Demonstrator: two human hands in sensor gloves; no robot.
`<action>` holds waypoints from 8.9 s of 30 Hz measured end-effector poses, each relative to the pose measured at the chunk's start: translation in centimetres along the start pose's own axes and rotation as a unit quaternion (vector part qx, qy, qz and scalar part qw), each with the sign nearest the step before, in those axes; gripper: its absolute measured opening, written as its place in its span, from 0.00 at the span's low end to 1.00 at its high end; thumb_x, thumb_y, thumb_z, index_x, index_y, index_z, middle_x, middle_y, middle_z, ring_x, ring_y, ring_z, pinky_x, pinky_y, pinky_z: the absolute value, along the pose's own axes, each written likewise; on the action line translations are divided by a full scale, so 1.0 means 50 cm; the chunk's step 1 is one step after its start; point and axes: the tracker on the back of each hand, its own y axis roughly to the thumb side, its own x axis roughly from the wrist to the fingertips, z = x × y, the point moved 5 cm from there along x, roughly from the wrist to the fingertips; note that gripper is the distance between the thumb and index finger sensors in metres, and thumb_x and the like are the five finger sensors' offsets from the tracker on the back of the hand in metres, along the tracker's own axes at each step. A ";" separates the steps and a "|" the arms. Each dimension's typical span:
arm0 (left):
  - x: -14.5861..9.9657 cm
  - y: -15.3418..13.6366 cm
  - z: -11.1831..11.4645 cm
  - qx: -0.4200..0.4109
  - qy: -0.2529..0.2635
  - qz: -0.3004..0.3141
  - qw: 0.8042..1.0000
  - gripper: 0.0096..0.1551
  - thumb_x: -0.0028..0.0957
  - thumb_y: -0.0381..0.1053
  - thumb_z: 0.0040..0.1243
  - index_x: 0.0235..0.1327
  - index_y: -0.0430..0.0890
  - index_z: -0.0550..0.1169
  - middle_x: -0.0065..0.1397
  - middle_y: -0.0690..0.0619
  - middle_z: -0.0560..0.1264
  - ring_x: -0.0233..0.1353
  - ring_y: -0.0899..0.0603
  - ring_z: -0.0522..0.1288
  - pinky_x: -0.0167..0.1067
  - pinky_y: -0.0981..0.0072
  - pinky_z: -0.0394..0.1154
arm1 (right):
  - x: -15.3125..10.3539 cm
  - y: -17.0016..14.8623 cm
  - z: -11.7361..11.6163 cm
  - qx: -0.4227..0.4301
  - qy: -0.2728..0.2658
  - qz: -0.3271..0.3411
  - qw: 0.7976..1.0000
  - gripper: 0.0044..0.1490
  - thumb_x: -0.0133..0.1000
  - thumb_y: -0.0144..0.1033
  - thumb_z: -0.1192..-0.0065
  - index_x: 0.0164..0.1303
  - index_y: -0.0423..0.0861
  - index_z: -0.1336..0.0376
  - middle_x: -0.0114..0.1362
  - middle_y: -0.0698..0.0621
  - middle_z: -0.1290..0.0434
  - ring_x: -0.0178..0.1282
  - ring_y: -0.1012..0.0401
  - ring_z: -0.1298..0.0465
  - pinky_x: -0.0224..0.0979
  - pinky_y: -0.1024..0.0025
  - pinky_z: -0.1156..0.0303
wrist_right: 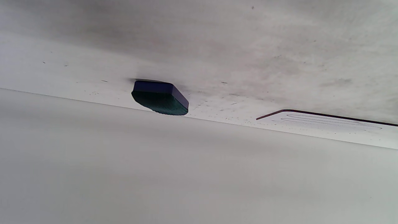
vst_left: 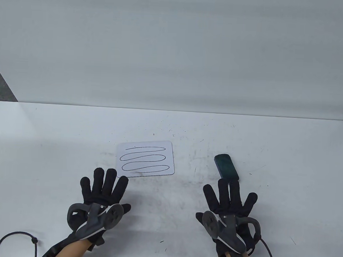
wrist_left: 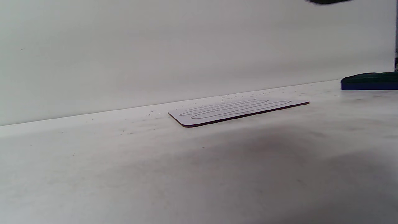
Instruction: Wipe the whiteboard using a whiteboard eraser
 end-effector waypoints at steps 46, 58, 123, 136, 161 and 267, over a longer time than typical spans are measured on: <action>0.256 -0.049 0.230 -0.029 -0.373 -0.029 0.927 0.49 0.47 0.62 0.45 0.75 0.58 0.37 0.84 0.51 0.33 0.84 0.36 0.30 0.78 0.34 0.39 | 0.012 -0.062 -0.014 0.014 0.041 -0.040 0.998 0.56 0.40 0.73 0.59 0.73 0.61 0.70 0.86 0.46 0.64 0.84 0.41 0.62 0.68 0.20 0.71; 0.112 0.061 0.201 0.009 -0.369 0.019 0.929 0.50 0.47 0.61 0.44 0.76 0.55 0.36 0.85 0.49 0.33 0.84 0.34 0.30 0.77 0.33 0.39 | 0.010 -0.058 -0.011 0.017 0.037 -0.035 0.999 0.55 0.40 0.72 0.59 0.73 0.61 0.70 0.86 0.46 0.64 0.84 0.41 0.62 0.68 0.20 0.71; 0.032 0.086 0.216 -0.060 -0.380 0.064 0.921 0.51 0.48 0.61 0.41 0.73 0.52 0.31 0.81 0.46 0.27 0.81 0.32 0.28 0.76 0.32 0.37 | 0.215 -0.292 -0.168 0.287 0.059 -0.238 0.926 0.60 0.35 0.65 0.35 0.64 0.35 0.48 0.73 0.35 0.44 0.72 0.34 0.41 0.67 0.32 0.41; 0.033 0.086 0.216 -0.060 -0.377 0.065 0.922 0.51 0.48 0.61 0.40 0.73 0.52 0.31 0.81 0.46 0.27 0.82 0.32 0.28 0.76 0.32 0.37 | 0.124 -0.285 -0.074 0.588 -0.067 -0.154 0.791 0.58 0.38 0.63 0.33 0.66 0.36 0.50 0.68 0.37 0.31 0.69 0.39 0.27 0.64 0.36 0.33; 0.028 0.093 0.224 -0.102 -0.394 0.072 0.911 0.56 0.48 0.64 0.43 0.71 0.51 0.27 0.78 0.42 0.23 0.78 0.28 0.23 0.72 0.28 0.32 | 0.190 0.016 -0.049 0.113 0.025 0.027 0.993 0.46 0.39 0.62 0.40 0.62 0.46 0.41 0.62 0.40 0.27 0.53 0.42 0.21 0.53 0.44 0.24; 0.032 0.110 0.234 -0.096 -0.431 0.063 0.895 0.57 0.45 0.61 0.42 0.66 0.47 0.24 0.73 0.40 0.18 0.74 0.26 0.20 0.70 0.29 0.29 | 0.238 0.210 -0.165 -0.061 0.177 0.132 0.973 0.41 0.43 0.55 0.44 0.68 0.59 0.48 0.67 0.34 0.34 0.53 0.43 0.26 0.45 0.54 0.24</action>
